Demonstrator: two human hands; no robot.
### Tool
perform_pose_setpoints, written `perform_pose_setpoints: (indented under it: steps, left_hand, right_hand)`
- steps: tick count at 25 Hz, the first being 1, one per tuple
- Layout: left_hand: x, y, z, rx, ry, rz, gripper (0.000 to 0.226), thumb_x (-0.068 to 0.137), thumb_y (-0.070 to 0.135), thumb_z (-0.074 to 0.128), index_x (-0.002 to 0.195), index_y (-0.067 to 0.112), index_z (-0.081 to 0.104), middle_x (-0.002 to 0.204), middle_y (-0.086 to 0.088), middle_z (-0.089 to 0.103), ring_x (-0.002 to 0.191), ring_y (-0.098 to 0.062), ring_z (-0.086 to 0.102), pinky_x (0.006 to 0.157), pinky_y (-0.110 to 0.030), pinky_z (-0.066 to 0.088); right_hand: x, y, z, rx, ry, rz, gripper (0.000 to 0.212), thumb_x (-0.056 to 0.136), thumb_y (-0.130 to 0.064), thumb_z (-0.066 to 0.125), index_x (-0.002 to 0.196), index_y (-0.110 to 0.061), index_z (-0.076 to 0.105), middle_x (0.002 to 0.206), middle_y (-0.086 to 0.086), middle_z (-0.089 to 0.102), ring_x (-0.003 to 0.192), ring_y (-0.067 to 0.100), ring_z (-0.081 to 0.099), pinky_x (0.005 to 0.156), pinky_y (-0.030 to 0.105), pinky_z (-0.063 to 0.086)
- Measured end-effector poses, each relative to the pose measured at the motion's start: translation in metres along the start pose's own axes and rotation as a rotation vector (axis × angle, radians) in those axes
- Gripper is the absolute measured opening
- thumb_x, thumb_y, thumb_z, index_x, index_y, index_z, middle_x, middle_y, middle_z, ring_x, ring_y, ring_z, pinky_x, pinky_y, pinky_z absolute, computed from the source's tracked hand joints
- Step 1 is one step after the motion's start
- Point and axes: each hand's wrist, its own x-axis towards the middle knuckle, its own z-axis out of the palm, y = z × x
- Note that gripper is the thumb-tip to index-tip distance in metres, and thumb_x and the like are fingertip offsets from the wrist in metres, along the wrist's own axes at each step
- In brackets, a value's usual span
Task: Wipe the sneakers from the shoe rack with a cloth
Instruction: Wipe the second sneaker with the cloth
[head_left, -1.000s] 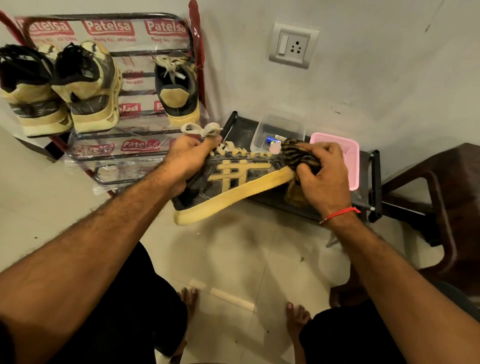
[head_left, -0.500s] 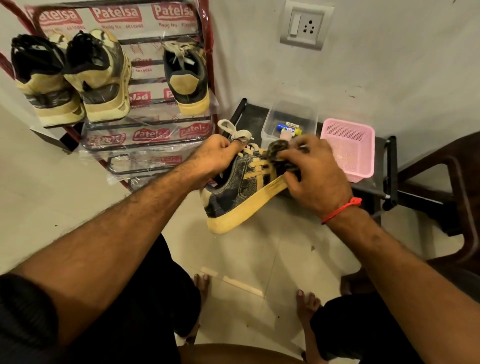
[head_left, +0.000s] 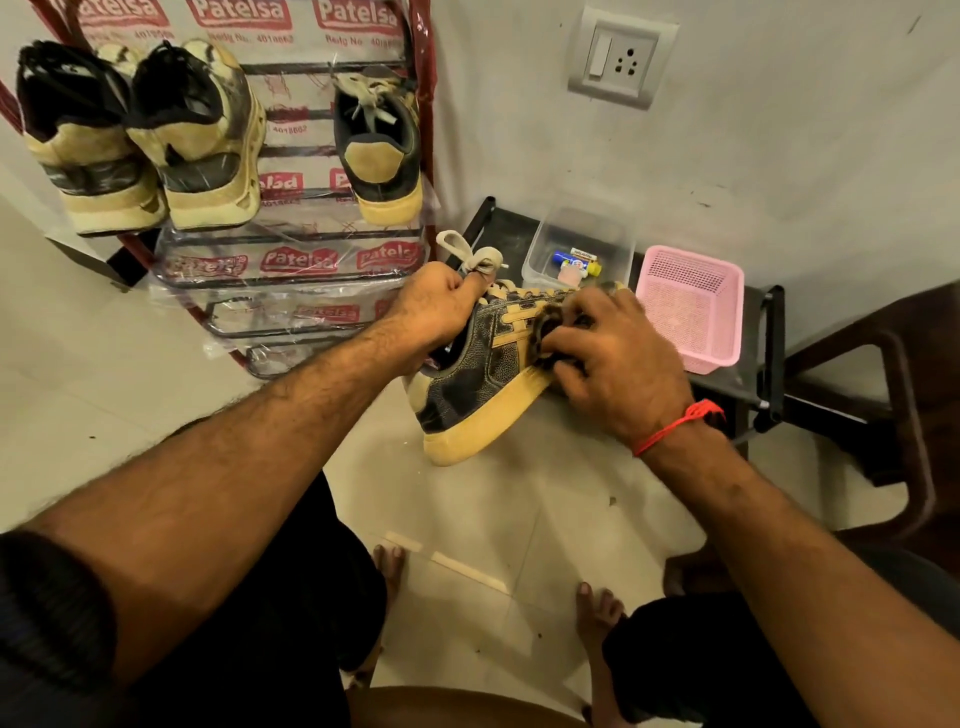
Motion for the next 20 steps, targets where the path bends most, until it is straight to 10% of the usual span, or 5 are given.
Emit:
perform_pose_setpoints:
  steps: [4,11,17,20]
  left_hand:
    - [0.004,0.002,0.001,0.013,0.107,-0.025,0.051,0.099,0.055,0.053,0.076,0.010,0.064,0.089,-0.017,0.073,0.081,-0.035,0.069,0.080,-0.053,0.059]
    - [-0.004,0.007,0.006,-0.032,0.030,0.018,0.061,0.099,0.054,0.053,0.090,-0.005,0.067,0.096,-0.025,0.073,0.088,-0.042,0.072,0.079,-0.059,0.059]
    - [-0.002,0.005,0.006,0.110,0.077,0.014,0.057,0.100,0.052,0.052,0.086,0.000,0.069,0.093,-0.024,0.073,0.088,-0.041,0.071,0.079,-0.056,0.059]
    - [-0.001,0.001,0.004,0.104,0.056,-0.008,0.058,0.099,0.052,0.054,0.090,-0.002,0.070,0.090,-0.024,0.073,0.083,-0.040,0.071,0.077,-0.056,0.060]
  right_hand:
    - [-0.018,-0.069,0.011,0.086,-0.091,-0.342,0.025,0.088,-0.031,0.053,0.095,-0.020,0.074,0.111,0.007,0.061,0.094,0.029,0.052,0.061,0.032,0.046]
    - [0.006,0.016,0.005,-0.067,0.054,0.135,0.015,0.080,-0.014,0.075,0.095,-0.014,0.076,0.110,0.013,0.060,0.098,0.041,0.052,0.067,0.046,0.055]
    - [-0.005,-0.036,0.010,0.023,-0.034,-0.229,0.020,0.083,-0.026,0.059,0.092,-0.018,0.075,0.110,0.009,0.061,0.096,0.034,0.054,0.066,0.037,0.051]
    - [-0.006,-0.027,0.009,0.310,-0.067,-0.123,0.025,0.083,-0.024,0.056,0.098,-0.021,0.075,0.113,0.003,0.057,0.104,0.028,0.051,0.079,0.041,0.050]
